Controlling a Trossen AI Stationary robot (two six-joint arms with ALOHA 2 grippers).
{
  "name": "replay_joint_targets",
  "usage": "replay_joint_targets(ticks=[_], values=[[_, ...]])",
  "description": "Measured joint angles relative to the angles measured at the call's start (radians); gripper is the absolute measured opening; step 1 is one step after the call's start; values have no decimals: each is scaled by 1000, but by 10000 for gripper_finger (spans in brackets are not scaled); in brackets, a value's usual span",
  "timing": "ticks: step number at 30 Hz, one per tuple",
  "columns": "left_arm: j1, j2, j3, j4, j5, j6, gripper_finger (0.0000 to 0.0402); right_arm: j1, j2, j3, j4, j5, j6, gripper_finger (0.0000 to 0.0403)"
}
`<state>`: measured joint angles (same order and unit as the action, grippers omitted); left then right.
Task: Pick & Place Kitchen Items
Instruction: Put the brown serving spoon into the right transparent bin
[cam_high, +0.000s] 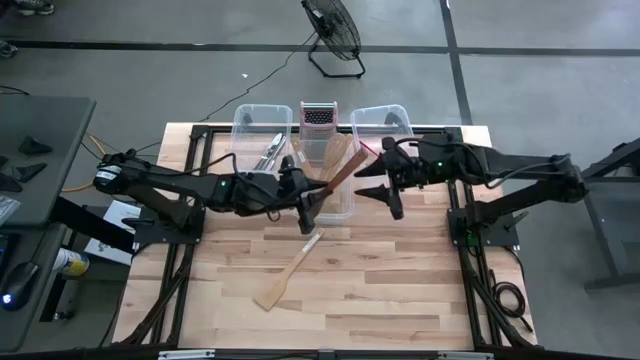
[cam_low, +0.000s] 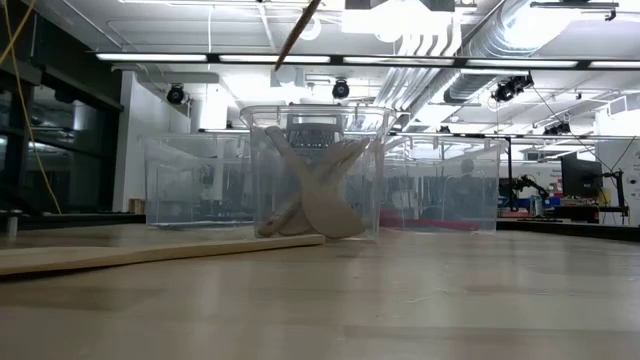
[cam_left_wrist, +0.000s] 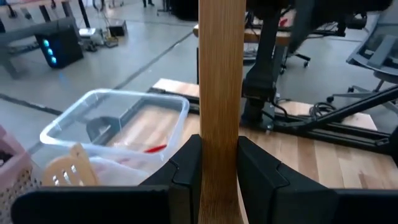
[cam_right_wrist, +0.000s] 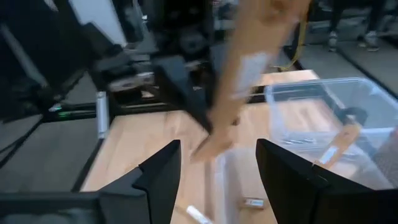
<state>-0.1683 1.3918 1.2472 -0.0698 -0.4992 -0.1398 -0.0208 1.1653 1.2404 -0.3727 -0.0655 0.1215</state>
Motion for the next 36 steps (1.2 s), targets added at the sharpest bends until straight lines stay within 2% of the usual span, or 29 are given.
replay_joint_targets(ticks=[2, 10, 19, 23, 29, 36], values=[[-2, 0, 0, 15, -1, 18, 72, -2, 7, 0, 7, 29, 0, 201], [-2, 0, 0, 21, -1, 31, 72, -2, 57, 0, 111, 40, -10, 205], [-2, 0, 0, 30, 18, 31, 72, -13, 58, 0, 196, 6, 10, 281], [-2, 0, 0, 62, 42, 31, 72, -20, 85, 0, 242, -20, -26, 298], [-2, 0, 0, 94, 50, 29, 72, -21, 98, 0, 334, -112, -48, 282], [-2, 0, 0, 156, 76, 27, 72, -22, 109, 0, 360, -126, -82, 245]])
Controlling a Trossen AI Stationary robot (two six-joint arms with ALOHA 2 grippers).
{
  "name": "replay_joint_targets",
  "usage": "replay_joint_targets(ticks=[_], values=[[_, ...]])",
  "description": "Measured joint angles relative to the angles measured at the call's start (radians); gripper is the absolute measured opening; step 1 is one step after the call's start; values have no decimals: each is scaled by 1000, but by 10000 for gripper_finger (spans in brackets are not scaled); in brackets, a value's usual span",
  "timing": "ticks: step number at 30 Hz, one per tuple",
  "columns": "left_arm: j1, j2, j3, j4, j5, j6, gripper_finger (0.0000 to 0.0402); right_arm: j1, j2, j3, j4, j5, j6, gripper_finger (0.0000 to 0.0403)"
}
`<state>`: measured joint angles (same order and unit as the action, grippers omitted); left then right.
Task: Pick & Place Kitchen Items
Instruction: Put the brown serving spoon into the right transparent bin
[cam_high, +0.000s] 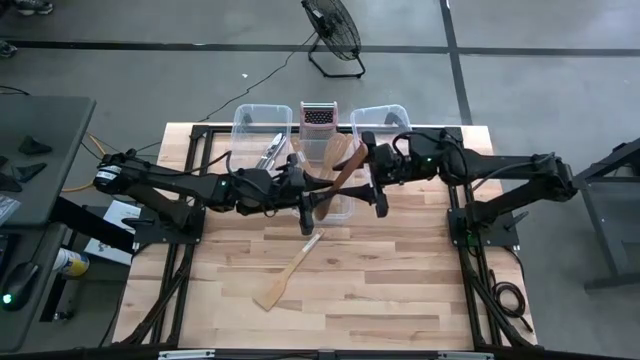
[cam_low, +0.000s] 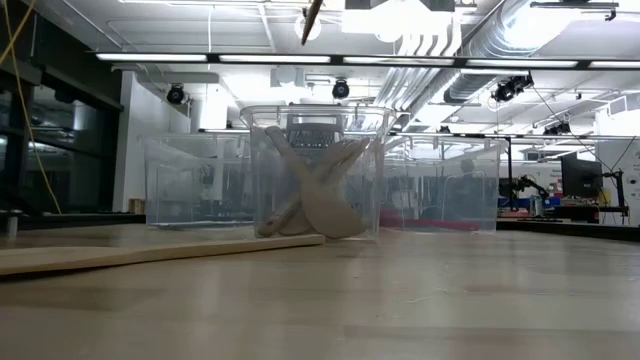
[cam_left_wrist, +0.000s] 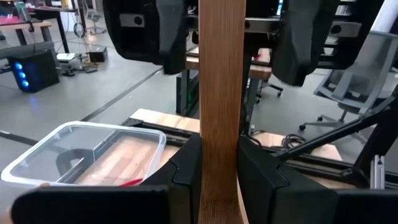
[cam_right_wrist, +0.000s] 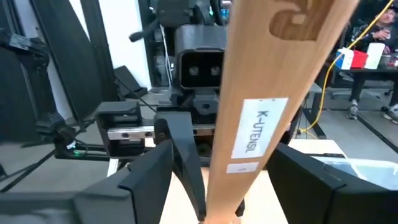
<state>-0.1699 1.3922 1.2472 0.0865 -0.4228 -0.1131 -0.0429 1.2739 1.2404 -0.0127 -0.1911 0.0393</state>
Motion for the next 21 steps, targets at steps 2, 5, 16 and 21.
replay_joint_targets(ticks=[2, 5, 16, 21], values=[[0, 0, 0, 8, 0, 0, 72, 0, -1, 0, 3, -2, -6, 235], [0, 0, 0, 27, 2, 0, 72, 1, -1, 0, 2, -2, -10, 218], [0, 0, 0, 25, 7, -7, 72, 1, -1, 0, 4, 8, -10, 149], [0, 0, 0, 25, 8, -23, 72, -4, -1, 0, 18, 8, -9, 109]])
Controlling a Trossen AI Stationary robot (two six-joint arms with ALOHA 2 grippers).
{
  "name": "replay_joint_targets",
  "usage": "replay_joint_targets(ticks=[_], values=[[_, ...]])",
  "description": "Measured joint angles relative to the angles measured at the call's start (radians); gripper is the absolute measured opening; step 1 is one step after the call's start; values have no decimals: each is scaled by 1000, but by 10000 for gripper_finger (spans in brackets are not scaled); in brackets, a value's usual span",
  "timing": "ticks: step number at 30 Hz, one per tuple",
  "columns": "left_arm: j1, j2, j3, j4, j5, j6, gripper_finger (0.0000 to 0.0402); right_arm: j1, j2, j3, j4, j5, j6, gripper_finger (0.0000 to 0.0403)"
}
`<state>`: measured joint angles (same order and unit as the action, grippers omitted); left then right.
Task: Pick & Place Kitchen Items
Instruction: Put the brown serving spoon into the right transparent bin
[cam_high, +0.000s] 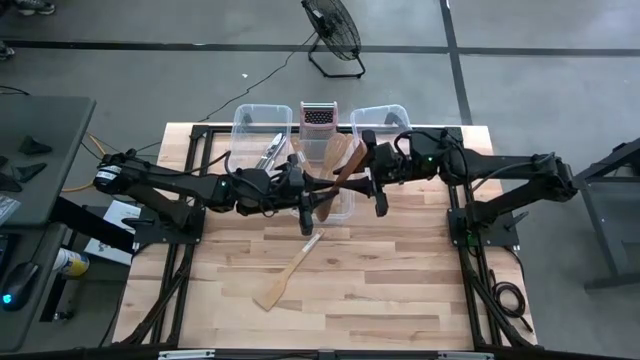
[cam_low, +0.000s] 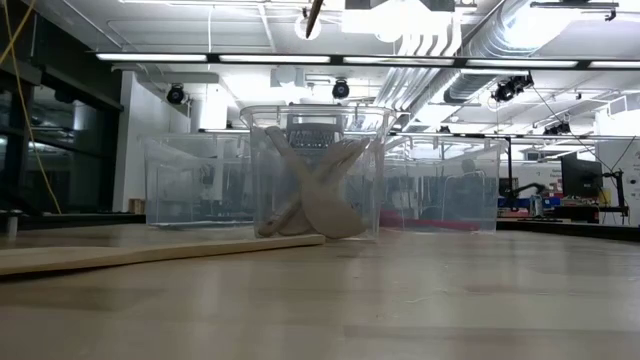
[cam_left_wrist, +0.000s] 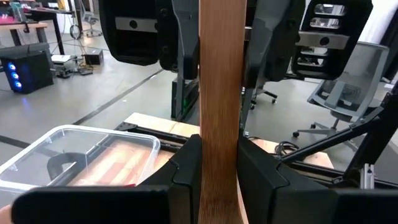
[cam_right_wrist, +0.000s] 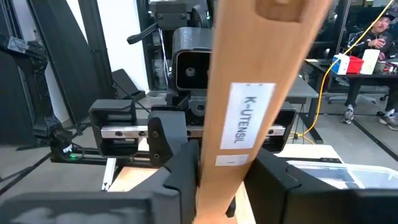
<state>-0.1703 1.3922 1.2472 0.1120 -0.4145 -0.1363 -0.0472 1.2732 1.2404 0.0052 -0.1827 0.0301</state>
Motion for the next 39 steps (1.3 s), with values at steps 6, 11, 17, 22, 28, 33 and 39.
replay_joint_targets(ticks=[6, 11, 17, 22, 28, 33, 39], values=[[0, 0, 0, -2, -3, 2, 72, -22, 0, 0, 0, -17, 41, 85], [1, 0, 0, -2, -6, -3, 72, -45, 0, 0, 0, -58, 54, 85], [1, 0, 0, -2, -6, -3, 72, -52, 0, 0, 0, -65, 55, 85], [1, 0, 0, -2, -18, -2, 72, -51, 0, 0, -2, -64, 55, 85], [1, 0, 0, -2, -25, -6, 102, -55, 0, 0, -8, -58, 53, 85], [1, 0, 0, -3, -33, -7, 109, -69, -1, 0, -25, -49, 61, 85], [-1, -6, -1, -28, -51, 6, 111, -99, -1, 0, -79, 6, 75, 85]])
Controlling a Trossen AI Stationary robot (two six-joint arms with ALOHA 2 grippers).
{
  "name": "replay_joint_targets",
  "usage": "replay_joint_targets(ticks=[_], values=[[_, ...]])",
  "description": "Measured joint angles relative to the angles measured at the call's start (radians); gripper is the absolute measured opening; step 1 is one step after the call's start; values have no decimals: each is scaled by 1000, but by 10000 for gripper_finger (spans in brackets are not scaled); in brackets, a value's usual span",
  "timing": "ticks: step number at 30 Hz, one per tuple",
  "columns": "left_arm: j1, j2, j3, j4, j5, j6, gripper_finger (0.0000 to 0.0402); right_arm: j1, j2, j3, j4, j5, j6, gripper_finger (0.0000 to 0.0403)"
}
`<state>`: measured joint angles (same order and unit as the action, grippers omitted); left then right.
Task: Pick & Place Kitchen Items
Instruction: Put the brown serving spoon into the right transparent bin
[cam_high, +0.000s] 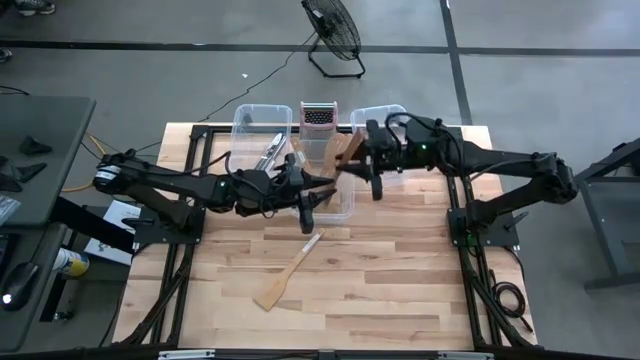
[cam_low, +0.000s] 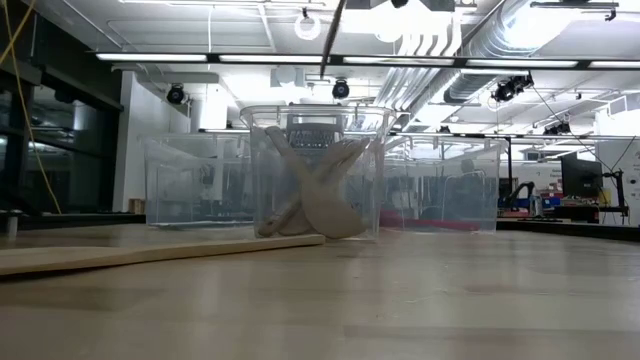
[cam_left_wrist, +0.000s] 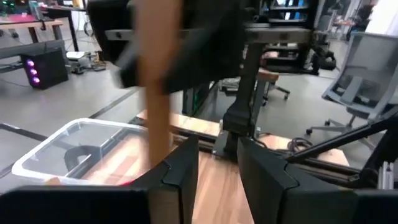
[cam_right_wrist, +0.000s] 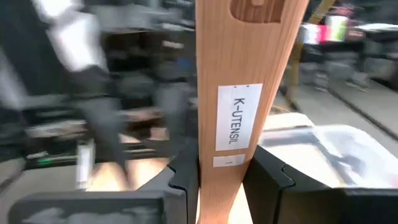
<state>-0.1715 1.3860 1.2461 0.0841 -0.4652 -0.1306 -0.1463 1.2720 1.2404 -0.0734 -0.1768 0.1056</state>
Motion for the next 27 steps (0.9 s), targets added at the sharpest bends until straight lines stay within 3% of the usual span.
replay_joint_targets(ticks=[15, 22, 27], values=[[1, -140, 0, -215, -104, 22, 113, -124, -42, 0, -127, 81, 53, 85], [10, -261, 1, -417, -226, -5, 117, -233, -101, 0, -275, 230, 69, 85], [75, -321, 1, -547, -228, -7, 163, -322, -109, 0, -366, 381, 68, 85]])
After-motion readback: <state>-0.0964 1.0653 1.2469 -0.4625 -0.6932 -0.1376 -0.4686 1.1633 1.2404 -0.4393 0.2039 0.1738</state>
